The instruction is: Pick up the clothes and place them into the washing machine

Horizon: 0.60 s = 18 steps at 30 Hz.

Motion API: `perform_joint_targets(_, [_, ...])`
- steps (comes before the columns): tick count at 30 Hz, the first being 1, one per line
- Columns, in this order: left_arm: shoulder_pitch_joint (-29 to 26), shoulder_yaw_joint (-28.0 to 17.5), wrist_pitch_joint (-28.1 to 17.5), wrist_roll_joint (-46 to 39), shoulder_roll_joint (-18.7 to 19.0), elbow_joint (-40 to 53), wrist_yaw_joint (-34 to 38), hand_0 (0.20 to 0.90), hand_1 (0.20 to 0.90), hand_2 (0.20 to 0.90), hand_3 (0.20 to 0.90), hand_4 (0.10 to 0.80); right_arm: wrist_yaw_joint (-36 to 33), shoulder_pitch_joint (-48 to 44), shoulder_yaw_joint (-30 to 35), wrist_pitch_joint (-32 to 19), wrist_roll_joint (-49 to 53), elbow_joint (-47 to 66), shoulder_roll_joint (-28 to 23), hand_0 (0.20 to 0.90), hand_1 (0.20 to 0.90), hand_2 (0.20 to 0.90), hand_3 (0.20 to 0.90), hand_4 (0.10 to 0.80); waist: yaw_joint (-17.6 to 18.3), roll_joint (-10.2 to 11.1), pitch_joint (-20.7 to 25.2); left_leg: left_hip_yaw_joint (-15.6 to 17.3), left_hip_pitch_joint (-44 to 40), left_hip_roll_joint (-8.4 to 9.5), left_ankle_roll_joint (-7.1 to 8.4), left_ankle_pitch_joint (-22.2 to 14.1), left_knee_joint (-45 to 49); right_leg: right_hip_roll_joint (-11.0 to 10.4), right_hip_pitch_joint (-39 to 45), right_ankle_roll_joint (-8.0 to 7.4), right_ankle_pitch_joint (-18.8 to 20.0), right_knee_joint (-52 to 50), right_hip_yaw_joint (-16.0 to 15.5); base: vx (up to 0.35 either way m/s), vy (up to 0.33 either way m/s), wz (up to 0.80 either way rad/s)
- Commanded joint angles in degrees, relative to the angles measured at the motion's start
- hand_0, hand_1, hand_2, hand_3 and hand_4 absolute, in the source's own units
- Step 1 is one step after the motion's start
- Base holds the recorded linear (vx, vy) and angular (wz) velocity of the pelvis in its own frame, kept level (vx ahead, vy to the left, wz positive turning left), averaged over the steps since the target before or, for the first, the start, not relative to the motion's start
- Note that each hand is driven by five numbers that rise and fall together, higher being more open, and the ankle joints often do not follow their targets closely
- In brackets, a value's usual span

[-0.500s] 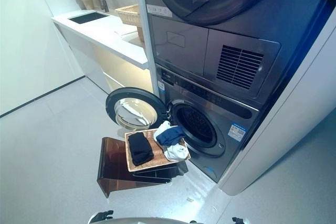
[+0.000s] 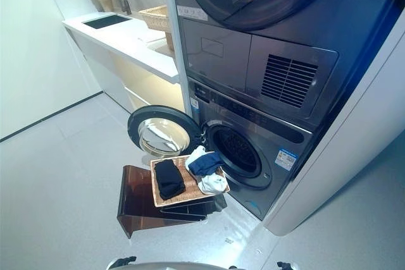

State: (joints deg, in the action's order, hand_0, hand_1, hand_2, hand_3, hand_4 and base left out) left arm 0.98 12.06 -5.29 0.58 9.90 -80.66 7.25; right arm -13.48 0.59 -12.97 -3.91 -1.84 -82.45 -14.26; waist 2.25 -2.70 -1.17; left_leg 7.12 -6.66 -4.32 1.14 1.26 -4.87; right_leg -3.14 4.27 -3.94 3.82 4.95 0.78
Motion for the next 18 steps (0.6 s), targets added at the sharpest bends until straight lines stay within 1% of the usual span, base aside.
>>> perform_joint_targets(1, [-4.81, -0.03, -1.27, 2.17, 0.39, -2.75, -0.37, 0.9, 0.9, 0.9, 0.9, 0.8, 1.15, -5.26, -1.28, -1.65, 0.46, -2.78, 0.26, 0.9, 0.9, 0.9, 0.9, 0.8, -0.64, 1.37, -2.33, -2.0, -1.08, 1.58, 1.48, -2.7, -0.13, -0.17, 1.09, -0.69, -2.17, 0.05, -0.91, 0.0, 0.0, 0.0])
perform_joint_targets(10, [-4.89, -0.2, -0.86, 2.19, 1.1, -3.14, -0.73, 0.9, 0.9, 0.9, 0.9, 0.8, 1.54, -5.22, 0.16, -1.41, 1.73, -3.48, -0.76, 0.9, 0.9, 0.9, 0.9, 0.8, -0.56, 1.19, -2.76, -1.97, -0.91, 1.62, 1.37, -2.6, -0.13, -0.21, 0.72, -0.59, -2.04, -0.2, -0.69, -0.003, -0.008, 0.0])
perform_joint_targets(12, [-5.23, -0.22, -0.77, 1.99, 1.28, -2.95, -0.53, 0.9, 0.9, 0.9, 0.9, 0.8, 1.41, -5.69, 0.17, -1.31, 1.89, -2.88, -1.27, 0.9, 0.9, 0.9, 0.9, 0.8, -0.45, 0.49, -3.82, -1.82, 0.1, 1.52, 1.38, -2.0, -0.13, 0.06, -0.67, -0.42, -1.86, -0.73, -0.06, -0.067, -0.042, -0.04])
perform_joint_targets(16, [-5.43, -0.53, -0.92, 1.63, 1.39, -2.56, -0.32, 0.9, 0.9, 0.9, 0.9, 0.8, 1.37, -6.12, 0.16, -1.46, 2.01, -2.45, -1.79, 0.9, 0.9, 0.9, 0.9, 0.8, -0.49, -0.25, -4.11, -1.05, 1.18, 1.1, 1.62, -1.3, -0.13, 0.61, -2.17, -0.23, -1.64, -0.79, 0.83, -0.035, -0.066, -0.14])
perform_joint_targets(18, [-5.65, -0.95, -1.07, 0.66, 1.64, -2.24, -0.04, 0.9, 0.9, 0.9, 0.9, 0.8, 1.28, -6.4, 0.37, -1.53, 2.35, -2.42, -2.12, 0.9, 0.9, 0.9, 0.9, 0.8, -0.52, -0.64, -4.44, -0.98, 1.69, 0.47, 1.96, -0.62, -0.13, 1.24, -2.81, 0.15, -1.79, -0.95, 1.32, -0.002, -0.106, -0.09])
